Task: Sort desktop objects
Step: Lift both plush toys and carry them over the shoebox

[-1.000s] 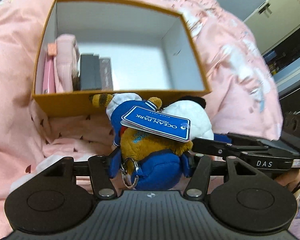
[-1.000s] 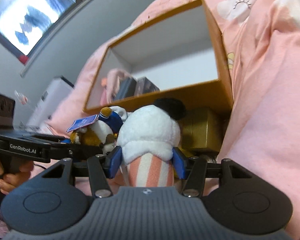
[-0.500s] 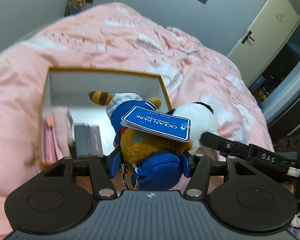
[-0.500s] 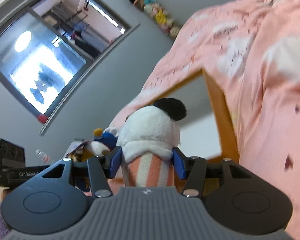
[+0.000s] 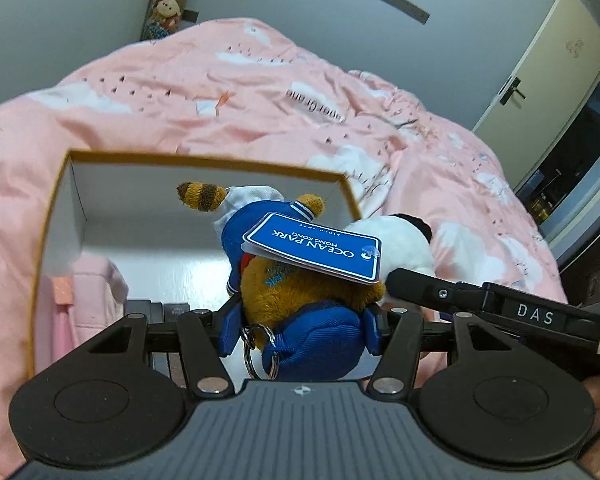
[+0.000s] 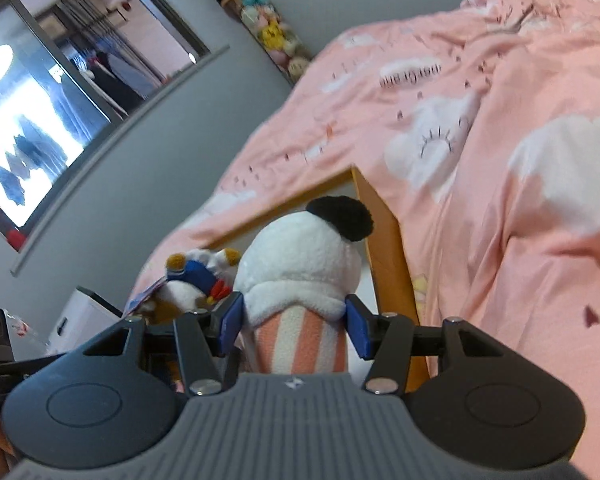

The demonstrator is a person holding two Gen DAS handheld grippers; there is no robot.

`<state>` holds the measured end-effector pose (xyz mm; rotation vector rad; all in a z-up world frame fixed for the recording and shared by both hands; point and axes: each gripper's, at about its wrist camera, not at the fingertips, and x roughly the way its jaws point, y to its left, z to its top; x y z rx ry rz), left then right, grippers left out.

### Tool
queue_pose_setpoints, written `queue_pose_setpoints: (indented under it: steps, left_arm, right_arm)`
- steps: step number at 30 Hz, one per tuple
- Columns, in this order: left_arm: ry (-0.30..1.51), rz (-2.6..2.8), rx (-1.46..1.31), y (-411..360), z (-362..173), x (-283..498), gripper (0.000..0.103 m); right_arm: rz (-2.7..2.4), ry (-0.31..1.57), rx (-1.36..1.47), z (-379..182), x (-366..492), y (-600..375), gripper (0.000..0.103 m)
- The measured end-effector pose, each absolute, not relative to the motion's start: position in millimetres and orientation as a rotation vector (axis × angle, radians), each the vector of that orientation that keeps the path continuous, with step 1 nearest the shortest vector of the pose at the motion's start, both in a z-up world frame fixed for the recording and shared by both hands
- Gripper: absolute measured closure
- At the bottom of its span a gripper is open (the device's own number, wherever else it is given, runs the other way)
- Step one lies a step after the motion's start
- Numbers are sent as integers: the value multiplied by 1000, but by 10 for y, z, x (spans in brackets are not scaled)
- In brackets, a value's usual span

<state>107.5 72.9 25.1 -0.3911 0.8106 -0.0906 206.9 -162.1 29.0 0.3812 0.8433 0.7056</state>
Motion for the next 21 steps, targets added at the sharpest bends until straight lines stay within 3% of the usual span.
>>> queue_pose_setpoints:
  steps: [11,21]
  left_arm:
    - [899,-111,-455,780,-192,1136,37]
    - [910,-134,-510,817,-251,1182,37]
  right_arm:
    - [591,833,162,65,1973,-1304,47]
    - [604,867,199,5,2078,-1349,44]
